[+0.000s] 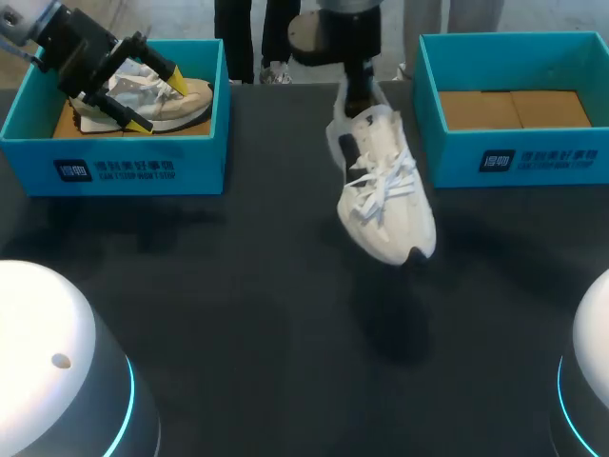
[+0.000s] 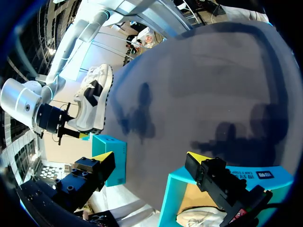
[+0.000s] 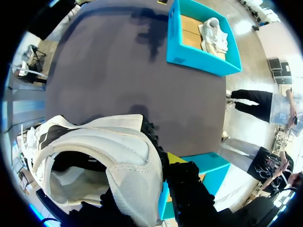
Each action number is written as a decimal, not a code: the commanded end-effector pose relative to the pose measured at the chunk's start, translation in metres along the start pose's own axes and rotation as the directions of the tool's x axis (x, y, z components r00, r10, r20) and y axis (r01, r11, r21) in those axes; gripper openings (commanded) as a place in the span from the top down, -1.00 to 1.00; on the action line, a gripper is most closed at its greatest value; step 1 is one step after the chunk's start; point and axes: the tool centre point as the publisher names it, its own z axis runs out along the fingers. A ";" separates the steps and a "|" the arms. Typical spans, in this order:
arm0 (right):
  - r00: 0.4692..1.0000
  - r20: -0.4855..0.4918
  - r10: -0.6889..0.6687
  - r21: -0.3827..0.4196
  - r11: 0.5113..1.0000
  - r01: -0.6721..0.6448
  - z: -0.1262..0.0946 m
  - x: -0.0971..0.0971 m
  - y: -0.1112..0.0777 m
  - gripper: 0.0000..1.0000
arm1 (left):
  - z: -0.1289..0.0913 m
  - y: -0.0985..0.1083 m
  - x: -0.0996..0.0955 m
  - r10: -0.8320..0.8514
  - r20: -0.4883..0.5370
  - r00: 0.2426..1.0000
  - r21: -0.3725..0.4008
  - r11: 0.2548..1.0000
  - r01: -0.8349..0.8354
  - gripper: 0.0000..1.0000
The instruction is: Take the shoe out of the shoebox, open the shoe tongue, remove and reinsert the insole, then place the shoe into the shoebox
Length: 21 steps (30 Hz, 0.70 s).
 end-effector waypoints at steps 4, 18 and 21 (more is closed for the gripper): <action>1.000 -0.024 0.013 0.010 1.000 -0.012 0.002 -0.009 -0.036 1.00 | 0.000 0.000 0.000 0.000 -0.003 1.000 -0.001 1.000 0.000 -1.00; 0.998 -0.038 0.041 0.033 0.999 -0.039 0.017 -0.018 -0.064 1.00 | 0.000 0.000 0.000 0.000 -0.003 1.000 -0.001 1.000 0.000 -1.00; 0.998 -0.038 0.041 0.033 0.999 -0.039 0.017 -0.018 -0.064 1.00 | 0.000 0.000 0.000 0.000 -0.003 1.000 -0.001 1.000 0.000 -1.00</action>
